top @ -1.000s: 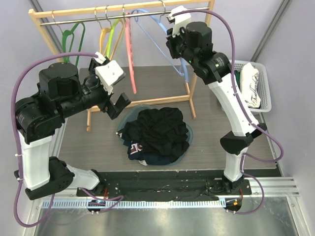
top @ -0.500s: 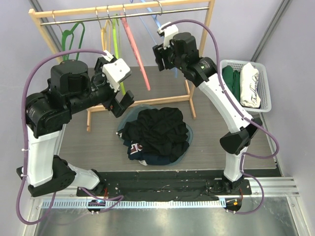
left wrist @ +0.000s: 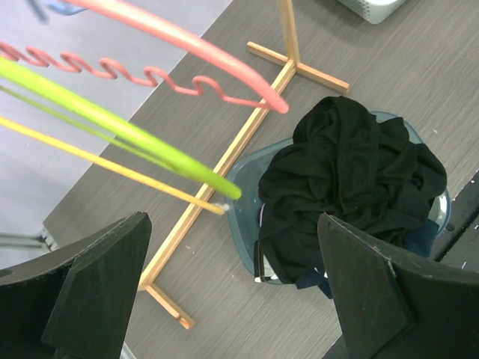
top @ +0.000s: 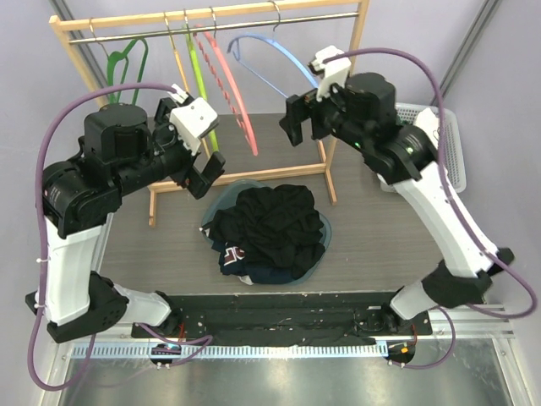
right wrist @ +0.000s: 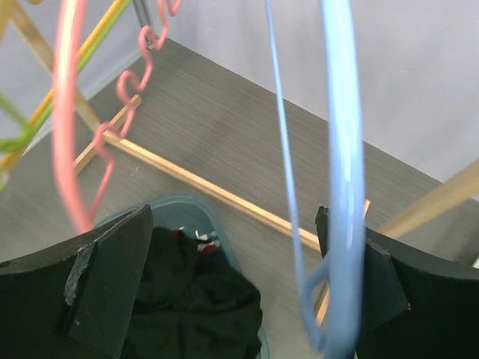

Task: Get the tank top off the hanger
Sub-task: Reset both arms

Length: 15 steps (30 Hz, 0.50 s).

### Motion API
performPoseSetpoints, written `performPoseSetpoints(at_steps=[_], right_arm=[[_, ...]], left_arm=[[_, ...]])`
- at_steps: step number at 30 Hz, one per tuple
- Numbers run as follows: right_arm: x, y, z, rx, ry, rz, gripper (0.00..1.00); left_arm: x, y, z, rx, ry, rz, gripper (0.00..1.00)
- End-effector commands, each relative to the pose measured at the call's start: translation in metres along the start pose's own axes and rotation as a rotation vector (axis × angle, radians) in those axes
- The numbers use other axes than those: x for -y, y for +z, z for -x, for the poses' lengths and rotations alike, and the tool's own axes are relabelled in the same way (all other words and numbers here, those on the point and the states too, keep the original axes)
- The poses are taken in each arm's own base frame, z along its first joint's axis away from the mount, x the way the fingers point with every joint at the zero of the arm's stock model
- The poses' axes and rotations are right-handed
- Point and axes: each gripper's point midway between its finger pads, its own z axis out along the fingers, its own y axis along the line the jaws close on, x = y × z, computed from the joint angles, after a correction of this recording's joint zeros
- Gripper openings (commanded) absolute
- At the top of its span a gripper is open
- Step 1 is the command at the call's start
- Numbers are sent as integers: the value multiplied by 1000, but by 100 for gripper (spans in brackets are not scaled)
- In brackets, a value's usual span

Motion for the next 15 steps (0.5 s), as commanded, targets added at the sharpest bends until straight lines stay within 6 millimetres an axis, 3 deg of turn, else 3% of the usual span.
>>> performPoseSetpoints(at_steps=[1, 5, 6, 7, 9, 10, 11, 13, 14, 15], right_arm=[[-2, -37, -14, -28, 27, 3, 100], [9, -70, -33, -41, 80, -57, 100], [13, -73, -46, -60, 85, -80, 100], [14, -89, -41, -25, 99, -81, 100], [14, -97, -53, -23, 130, -80, 100], [16, -114, -50, 14, 147, -87, 100], [18, -122, -51, 32, 158, -93, 100], [27, -130, -65, 41, 187, -146, 100], [33, -150, -60, 91, 205, -167, 100], [44, -151, -73, 84, 228, -234, 100]], left_arm=[[-16, -13, 5, 48, -44, 80, 100], [-27, -20, -9, 31, -82, 139, 100], [-28, -22, -13, 24, -87, 146, 100], [-30, -32, -17, 33, -95, 164, 100], [-29, -34, -30, 8, -115, 166, 100], [-32, -37, -36, -1, -132, 178, 100], [-32, -51, -40, 18, -142, 200, 100], [-26, -53, -57, -9, -162, 187, 100], [-27, -66, -63, 4, -172, 217, 100], [-24, -61, -81, -41, -188, 217, 100]])
